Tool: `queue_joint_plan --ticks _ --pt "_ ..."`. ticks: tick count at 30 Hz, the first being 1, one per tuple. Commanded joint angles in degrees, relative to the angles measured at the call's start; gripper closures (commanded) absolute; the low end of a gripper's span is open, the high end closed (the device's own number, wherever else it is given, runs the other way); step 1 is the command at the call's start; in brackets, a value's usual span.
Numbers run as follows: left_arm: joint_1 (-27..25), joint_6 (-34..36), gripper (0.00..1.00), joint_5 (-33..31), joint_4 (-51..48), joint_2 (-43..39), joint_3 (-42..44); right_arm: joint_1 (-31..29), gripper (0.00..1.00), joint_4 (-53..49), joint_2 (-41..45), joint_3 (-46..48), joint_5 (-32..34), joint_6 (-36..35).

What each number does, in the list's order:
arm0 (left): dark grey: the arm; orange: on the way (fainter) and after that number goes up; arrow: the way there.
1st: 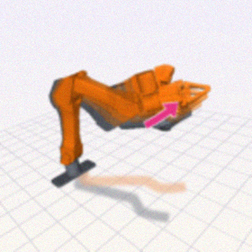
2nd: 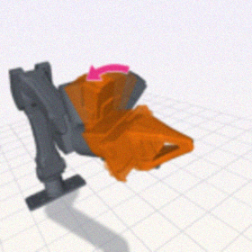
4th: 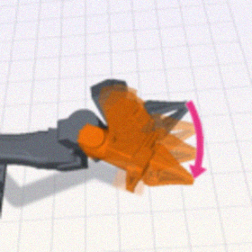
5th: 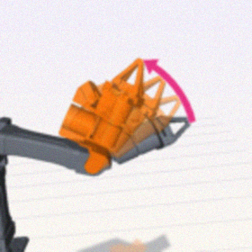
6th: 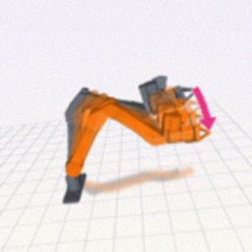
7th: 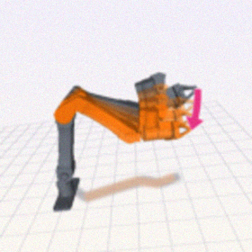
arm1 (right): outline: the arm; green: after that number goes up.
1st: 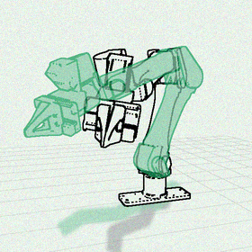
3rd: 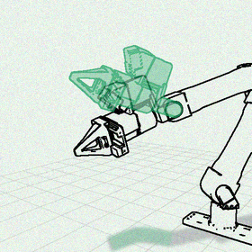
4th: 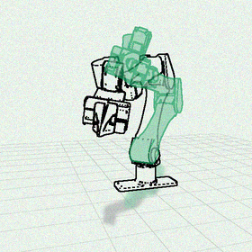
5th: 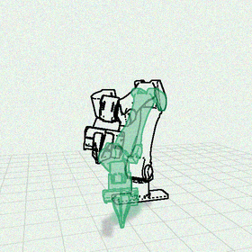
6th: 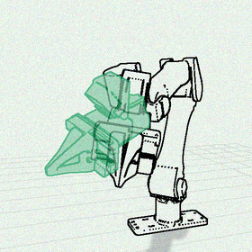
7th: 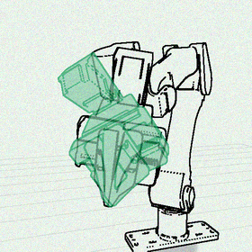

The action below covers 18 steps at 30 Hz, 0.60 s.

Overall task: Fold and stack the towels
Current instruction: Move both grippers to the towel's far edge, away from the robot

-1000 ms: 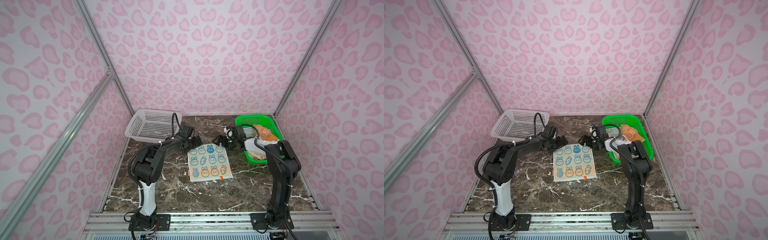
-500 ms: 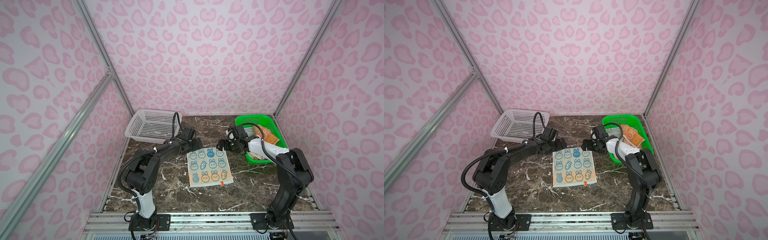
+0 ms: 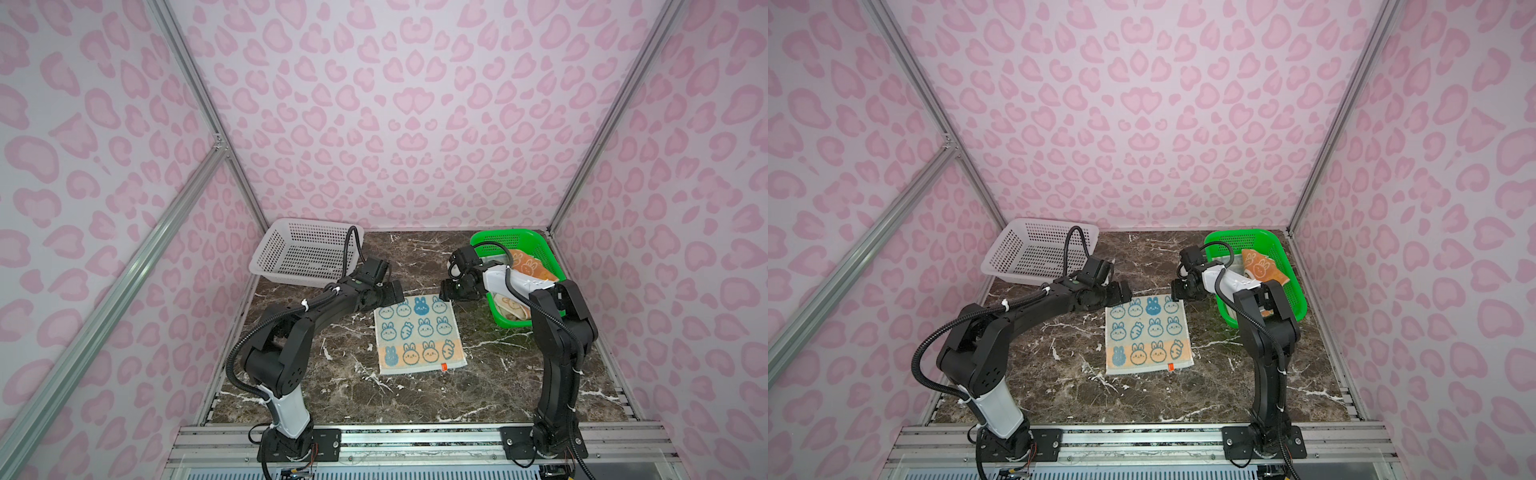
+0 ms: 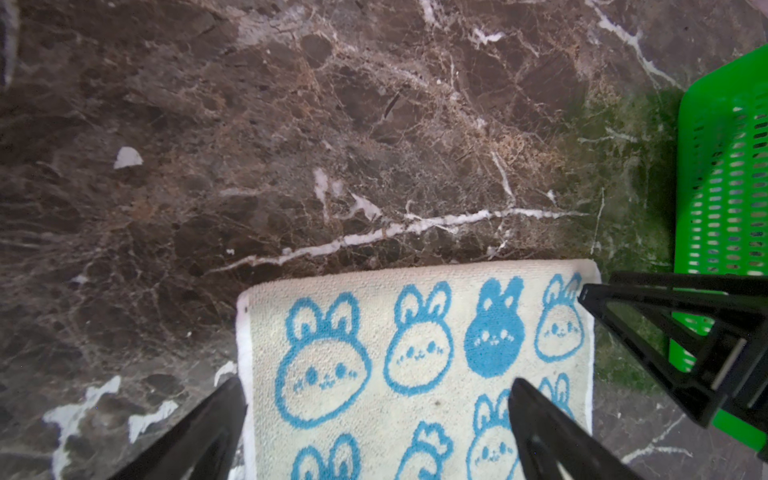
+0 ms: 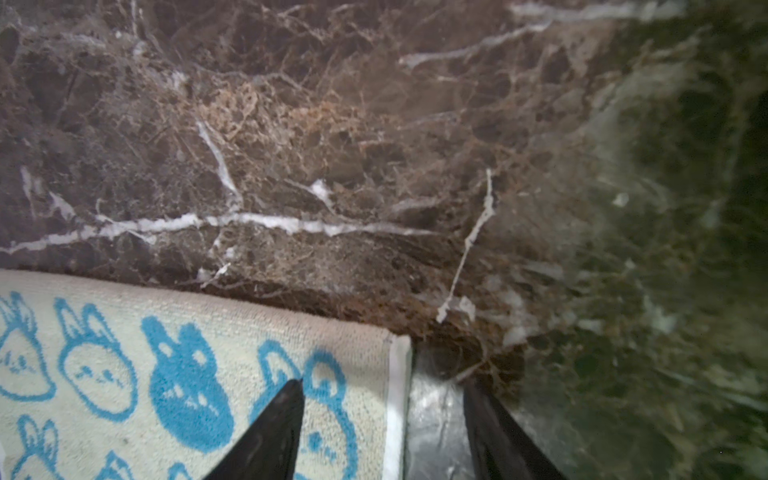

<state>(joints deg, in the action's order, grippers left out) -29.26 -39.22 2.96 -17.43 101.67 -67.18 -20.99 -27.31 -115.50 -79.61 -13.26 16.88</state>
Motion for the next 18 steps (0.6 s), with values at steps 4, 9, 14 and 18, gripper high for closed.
queue_joint_plan --ticks 4,9,14,18 --pt "0.08 1.08 0.0 0.16 -0.67 -0.68 1.02 0.34 0.49 -1.89 -2.35 -1.05 1.18 -1.73" --pt "0.07 0.9 0.01 0.98 0.0 -0.2 1.98 0.32 0.58 -1.52 -3.72 -1.22 0.64 -2.05" --pt "0.08 1.16 0.01 1.18 -0.28 -0.19 2.65 0.34 0.68 -0.86 -3.94 -0.64 -0.57 -1.7" --pt "0.08 1.84 0.01 0.58 -1.3 -0.58 2.43 0.27 0.77 -0.99 -3.79 -0.46 -1.2 -1.68"
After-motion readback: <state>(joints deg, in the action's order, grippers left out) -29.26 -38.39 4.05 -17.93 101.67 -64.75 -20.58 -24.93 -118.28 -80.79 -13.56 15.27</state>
